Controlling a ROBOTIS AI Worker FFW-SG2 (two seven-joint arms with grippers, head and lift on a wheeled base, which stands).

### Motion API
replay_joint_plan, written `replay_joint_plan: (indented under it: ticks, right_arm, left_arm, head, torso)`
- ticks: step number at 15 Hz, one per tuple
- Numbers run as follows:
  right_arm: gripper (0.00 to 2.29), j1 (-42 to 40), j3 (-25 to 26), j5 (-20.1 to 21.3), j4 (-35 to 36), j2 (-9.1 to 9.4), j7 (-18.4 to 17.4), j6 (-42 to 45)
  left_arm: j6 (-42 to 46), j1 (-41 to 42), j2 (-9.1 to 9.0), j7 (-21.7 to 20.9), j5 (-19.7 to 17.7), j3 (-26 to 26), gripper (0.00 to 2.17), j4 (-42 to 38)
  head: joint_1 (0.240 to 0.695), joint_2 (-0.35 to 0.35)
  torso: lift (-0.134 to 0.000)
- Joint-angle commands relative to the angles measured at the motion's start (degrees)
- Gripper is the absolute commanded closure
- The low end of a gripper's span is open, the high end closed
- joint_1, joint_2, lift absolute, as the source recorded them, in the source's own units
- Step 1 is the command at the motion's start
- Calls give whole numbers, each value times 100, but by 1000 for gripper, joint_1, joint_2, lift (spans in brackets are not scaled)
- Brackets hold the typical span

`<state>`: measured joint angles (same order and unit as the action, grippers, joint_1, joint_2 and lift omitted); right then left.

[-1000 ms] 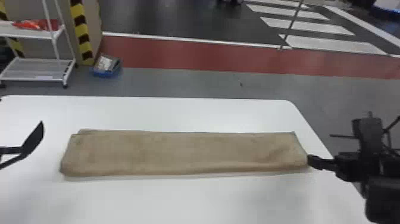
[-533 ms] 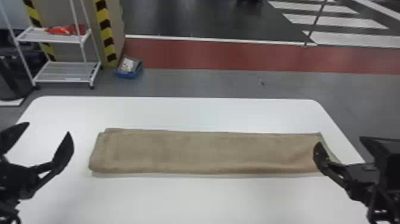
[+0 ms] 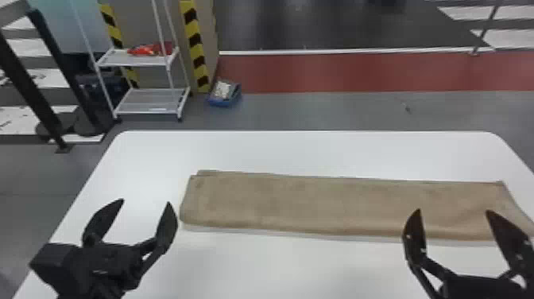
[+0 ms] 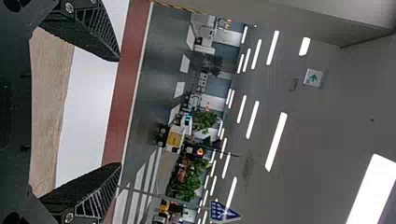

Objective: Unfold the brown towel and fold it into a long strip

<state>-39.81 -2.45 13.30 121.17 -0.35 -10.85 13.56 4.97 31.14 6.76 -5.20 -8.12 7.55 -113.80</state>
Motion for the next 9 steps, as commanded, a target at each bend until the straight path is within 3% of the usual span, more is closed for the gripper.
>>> replay_joint_plan:
  ticks: [1,6,9]
  right_arm:
    - [90,-18,-133,-64,-225,40,-164,159]
    - [90,-89,8,-636,-199,40,-146,142]
    - [90,-97,-10,-1075,-181,40,381,159]
  left_arm:
    - [-71,296,-17,326,522,-166,80,-292]
    - [-265,481,-34,432,223,80,80,-353]
    - [-265,507,-34,432,144,133,80,-327]
  head:
    - [695,86]
    - [695,86]
    - [695,109]
  torso:
    - [-123]
    - [-123]
    - [-123]
